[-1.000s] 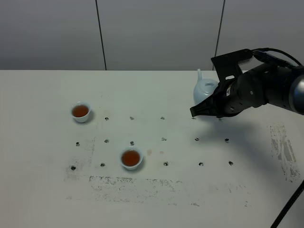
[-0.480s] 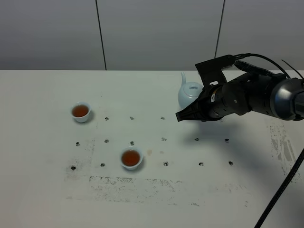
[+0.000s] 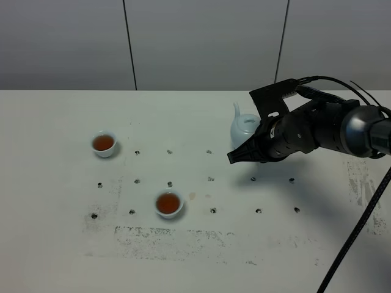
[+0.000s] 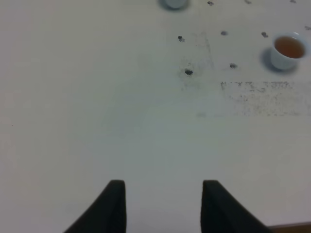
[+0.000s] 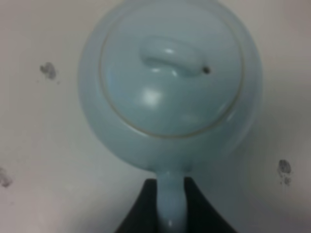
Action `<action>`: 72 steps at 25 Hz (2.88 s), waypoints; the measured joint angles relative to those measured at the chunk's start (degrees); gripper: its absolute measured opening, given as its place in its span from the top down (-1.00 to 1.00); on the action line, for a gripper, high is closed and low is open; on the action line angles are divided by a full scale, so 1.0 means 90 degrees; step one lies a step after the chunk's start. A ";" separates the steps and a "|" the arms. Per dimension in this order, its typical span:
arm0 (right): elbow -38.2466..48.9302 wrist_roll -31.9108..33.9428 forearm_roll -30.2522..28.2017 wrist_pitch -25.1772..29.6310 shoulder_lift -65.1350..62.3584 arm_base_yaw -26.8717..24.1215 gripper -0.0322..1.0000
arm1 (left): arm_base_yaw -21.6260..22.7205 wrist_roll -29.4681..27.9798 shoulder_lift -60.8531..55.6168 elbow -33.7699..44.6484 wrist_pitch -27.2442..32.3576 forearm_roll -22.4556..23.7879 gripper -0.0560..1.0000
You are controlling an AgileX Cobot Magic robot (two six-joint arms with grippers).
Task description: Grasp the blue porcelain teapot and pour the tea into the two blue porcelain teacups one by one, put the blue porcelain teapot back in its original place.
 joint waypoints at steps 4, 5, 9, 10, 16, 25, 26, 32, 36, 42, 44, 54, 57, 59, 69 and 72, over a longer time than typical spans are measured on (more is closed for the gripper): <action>0.0000 0.0000 -0.0065 0.0020 0.0052 0.0000 0.82 | 0.0000 0.0000 0.0000 0.0000 0.0000 0.0000 0.09; 0.0000 0.0008 -0.0094 0.0021 0.0052 0.0000 0.82 | 0.0000 0.0000 0.0000 0.0000 0.0000 0.0000 0.09; 0.0000 0.0008 -0.0242 0.0138 0.0052 0.0000 0.82 | 0.0000 0.0000 0.0000 0.0000 0.0000 0.0000 0.09; 0.0000 0.0008 -0.0249 0.0164 0.0052 0.0000 0.82 | 0.0000 0.0000 0.0000 0.0000 0.0000 0.0000 0.09; 0.0000 0.0008 -0.0273 0.0170 0.0063 0.0000 0.82 | 0.0000 0.0000 0.0000 0.0000 0.0000 0.0000 0.09; 0.0000 0.0008 -0.0382 0.0154 0.0121 0.0000 0.82 | 0.0000 0.0000 0.0000 0.0000 0.0000 0.0000 0.09; 0.0000 0.0008 -0.0387 0.0154 0.0121 0.0000 0.82 | 0.0000 0.0000 0.0000 0.0000 0.0000 0.0000 0.09; 0.0000 0.0008 -0.0387 0.0154 0.0126 0.0000 0.80 | 0.0000 0.0000 0.0000 0.0000 0.0000 0.0000 0.09; -0.0007 0.0008 -0.0387 0.0161 0.0126 0.0000 0.73 | 0.0000 0.0000 0.0000 0.0000 0.0000 0.0000 0.09; -0.0007 0.0008 -0.0380 0.0165 0.0126 0.0000 0.52 | 0.0000 0.0000 0.0000 0.0000 0.0000 0.0000 0.09; -0.0007 0.0008 -0.0375 0.0165 0.0126 0.0000 0.46 | 0.0000 0.0000 0.0000 0.0000 0.0000 0.0000 0.09; -0.0012 -0.0070 -0.0396 0.0200 -0.0325 -0.0033 0.41 | 0.0000 0.0000 0.0000 0.0000 0.0000 0.0000 0.09; -0.0026 -0.0300 -0.0383 0.0346 -0.0683 -0.0213 0.41 | 0.0000 0.0000 0.0000 0.0000 0.0000 0.0000 0.09; -0.0032 -0.0493 -0.0293 0.0496 -0.0886 -0.0462 0.41 | 0.0000 0.0000 0.0000 0.0000 0.0000 0.0000 0.09; -0.0032 -0.1170 0.0385 0.1250 -0.1320 -0.2410 0.41 | 0.0000 0.0000 0.0000 0.0000 0.0000 0.0000 0.09; -0.0032 -0.1184 0.0390 0.1574 -0.1369 -0.2711 0.41 | 0.0000 0.0000 0.0000 0.0000 0.0000 0.0000 0.09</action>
